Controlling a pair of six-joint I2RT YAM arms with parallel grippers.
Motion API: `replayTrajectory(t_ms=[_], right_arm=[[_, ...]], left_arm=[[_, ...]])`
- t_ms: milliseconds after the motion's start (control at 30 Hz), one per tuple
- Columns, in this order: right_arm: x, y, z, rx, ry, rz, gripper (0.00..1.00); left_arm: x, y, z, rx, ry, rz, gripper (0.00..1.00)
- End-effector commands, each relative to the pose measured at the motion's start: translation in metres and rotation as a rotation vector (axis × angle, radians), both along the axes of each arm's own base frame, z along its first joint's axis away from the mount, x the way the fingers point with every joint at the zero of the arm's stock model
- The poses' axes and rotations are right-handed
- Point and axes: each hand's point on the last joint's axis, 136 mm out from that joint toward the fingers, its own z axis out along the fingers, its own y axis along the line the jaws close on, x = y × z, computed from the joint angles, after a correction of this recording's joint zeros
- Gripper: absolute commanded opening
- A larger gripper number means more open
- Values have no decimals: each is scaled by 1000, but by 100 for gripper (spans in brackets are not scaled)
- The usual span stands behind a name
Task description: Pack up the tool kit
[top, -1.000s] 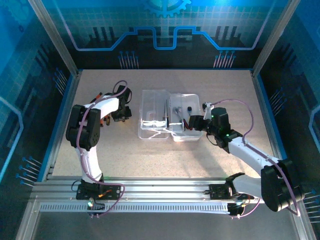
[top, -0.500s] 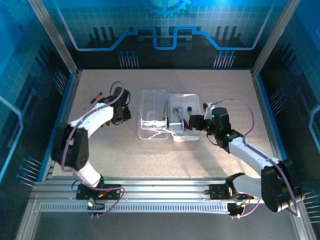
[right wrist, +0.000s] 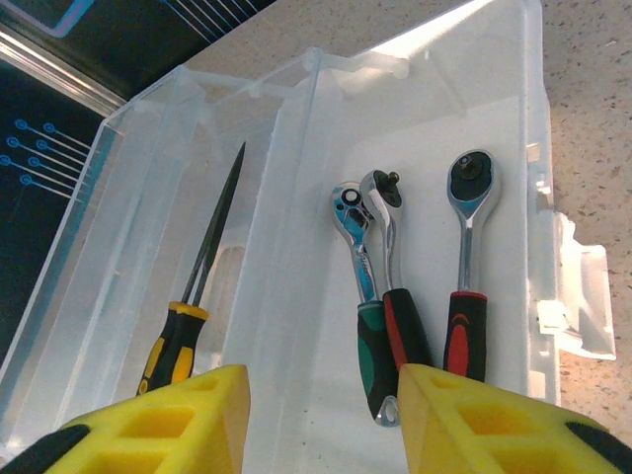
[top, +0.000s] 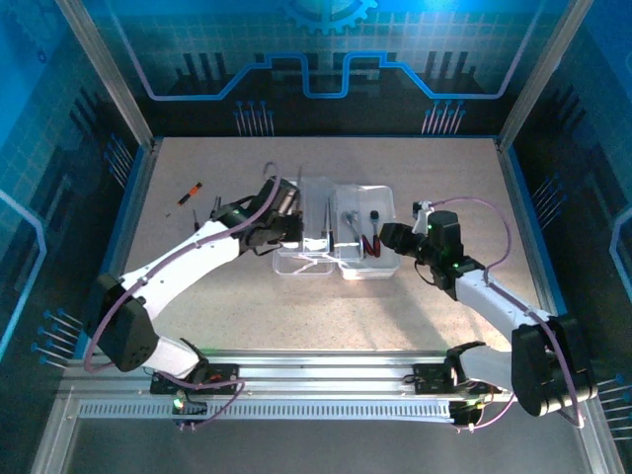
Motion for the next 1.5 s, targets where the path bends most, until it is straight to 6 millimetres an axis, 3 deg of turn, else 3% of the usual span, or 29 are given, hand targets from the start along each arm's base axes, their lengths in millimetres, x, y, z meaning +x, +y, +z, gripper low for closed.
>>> replayTrajectory(t_ms=[0,167,500,800,1200,1300,1467], right_arm=[[7,7,27,67,-34,27,44],[-1,21,44,88,-35,109,47],[2,25,75,219,-58,73,48],[14,53,82,282,-47,137,47],[31,67,74,297,-21,150,39],[33,69,70,296,-12,150,34],[34,71,67,307,-1,155,12]], left_arm=[[3,-40,19,-53,-41,-79,1],[-6,-78,10,-67,-20,-169,1],[-29,-118,-16,-75,34,-252,0],[-38,-121,-12,-84,22,-288,0],[-49,-121,-11,-86,30,-309,0],[-50,-120,-9,-86,26,-310,0],[-50,-120,-7,-86,24,-312,0]])
